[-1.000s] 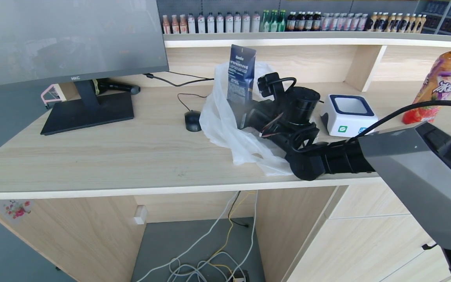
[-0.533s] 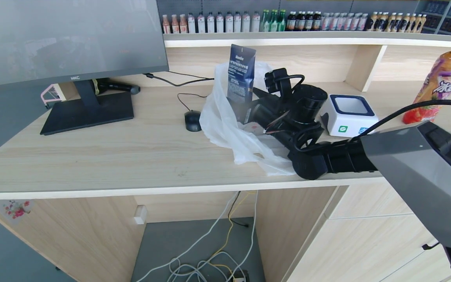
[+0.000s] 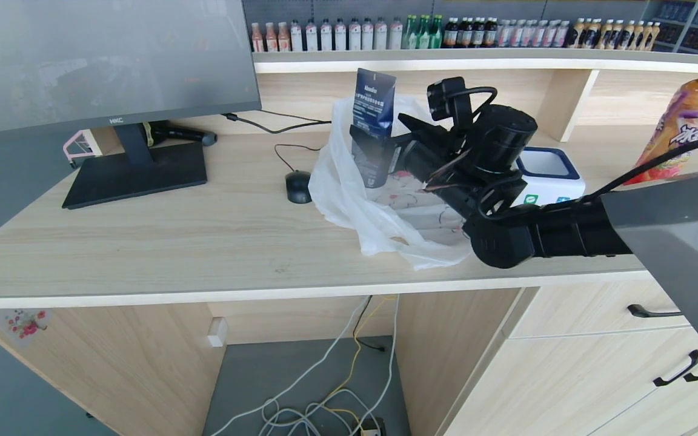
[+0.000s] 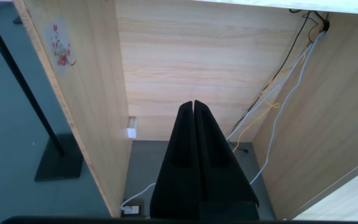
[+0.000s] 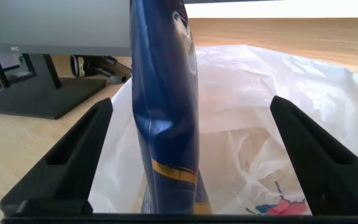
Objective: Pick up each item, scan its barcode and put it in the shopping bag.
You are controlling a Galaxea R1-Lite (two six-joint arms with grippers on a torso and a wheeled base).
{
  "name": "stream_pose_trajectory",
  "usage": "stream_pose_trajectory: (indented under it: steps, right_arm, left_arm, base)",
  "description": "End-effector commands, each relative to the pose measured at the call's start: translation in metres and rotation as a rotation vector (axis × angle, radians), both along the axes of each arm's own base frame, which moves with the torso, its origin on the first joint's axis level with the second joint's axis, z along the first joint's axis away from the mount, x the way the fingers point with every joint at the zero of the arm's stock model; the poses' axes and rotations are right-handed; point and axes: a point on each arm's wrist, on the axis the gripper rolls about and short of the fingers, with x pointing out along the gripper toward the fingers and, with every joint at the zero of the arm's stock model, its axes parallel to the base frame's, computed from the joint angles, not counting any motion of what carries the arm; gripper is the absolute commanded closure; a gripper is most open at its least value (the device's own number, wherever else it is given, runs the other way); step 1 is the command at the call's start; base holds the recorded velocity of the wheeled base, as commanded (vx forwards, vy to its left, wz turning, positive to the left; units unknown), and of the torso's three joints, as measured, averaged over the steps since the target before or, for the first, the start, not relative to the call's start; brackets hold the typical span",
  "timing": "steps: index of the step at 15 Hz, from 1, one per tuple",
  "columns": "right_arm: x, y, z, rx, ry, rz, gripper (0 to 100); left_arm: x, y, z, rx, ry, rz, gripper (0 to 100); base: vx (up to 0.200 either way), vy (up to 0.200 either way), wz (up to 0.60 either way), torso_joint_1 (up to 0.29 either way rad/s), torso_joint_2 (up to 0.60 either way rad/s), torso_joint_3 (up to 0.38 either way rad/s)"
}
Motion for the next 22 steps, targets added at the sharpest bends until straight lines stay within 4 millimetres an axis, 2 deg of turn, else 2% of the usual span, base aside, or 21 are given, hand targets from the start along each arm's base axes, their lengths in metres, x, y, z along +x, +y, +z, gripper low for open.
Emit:
stream_pose_trajectory:
  steps: [1,4,7,8,9,12,15,16,18,21,22]
  right_arm:
    - [-0.018,-0.01,0.025,0.016,-0.033,0.002,0]
    - [-0.042,-0.023,0.039,0.015,-0.037,0.006,0]
    - [-0.089,-0.047,0.062,0.044,-0.089,0.011,0]
    - [-0.1,-0.052,0.065,0.046,-0.092,0.014,0]
    - [-0.121,-0.064,0.066,0.044,-0.096,0.01,0]
    - [-0.159,-0.086,0.047,0.01,-0.106,-0.028,0]
    - [-0.196,-0.106,0.005,-0.015,-0.059,-0.05,0]
    - [-0.206,-0.112,-0.003,-0.02,-0.042,-0.048,0]
    - [-0.22,-0.12,-0.011,-0.031,-0.02,-0.057,0]
    - [-0.249,-0.137,-0.034,-0.067,0.037,-0.064,0]
    - [-0.252,-0.141,-0.036,-0.068,0.043,-0.072,0]
  left_arm:
    - [0.0,0.0,0.0,0.0,0.0,0.0,100]
    - [0.0,0.0,0.0,0.0,0.0,0.0,100]
    - [0.0,0.0,0.0,0.0,0.0,0.0,100]
    - [0.0,0.0,0.0,0.0,0.0,0.0,100]
    - [0.0,0.0,0.0,0.0,0.0,0.0,100]
    - [0.0,0.0,0.0,0.0,0.0,0.0,100]
    - [0.0,0.0,0.0,0.0,0.0,0.0,100]
    - [0.0,0.0,0.0,0.0,0.0,0.0,100]
    - [0.0,0.0,0.0,0.0,0.0,0.0,100]
    - [0.0,0.0,0.0,0.0,0.0,0.0,100]
    - [0.0,0.0,0.0,0.0,0.0,0.0,100]
  base:
    - [0.0,0.0,0.0,0.0,0.0,0.0]
    - [0.0,0.0,0.0,0.0,0.0,0.0]
    - [0.0,0.0,0.0,0.0,0.0,0.0]
    - [0.0,0.0,0.0,0.0,0.0,0.0]
    - [0.0,0.0,0.0,0.0,0.0,0.0]
    - [0.0,0.0,0.0,0.0,0.0,0.0]
    - [0.0,0.0,0.0,0.0,0.0,0.0]
    - [0.0,0.0,0.0,0.0,0.0,0.0]
    - [0.0,0.0,0.0,0.0,0.0,0.0]
    - [0.0,0.0,0.0,0.0,0.0,0.0]
    - [0.0,0.0,0.0,0.0,0.0,0.0]
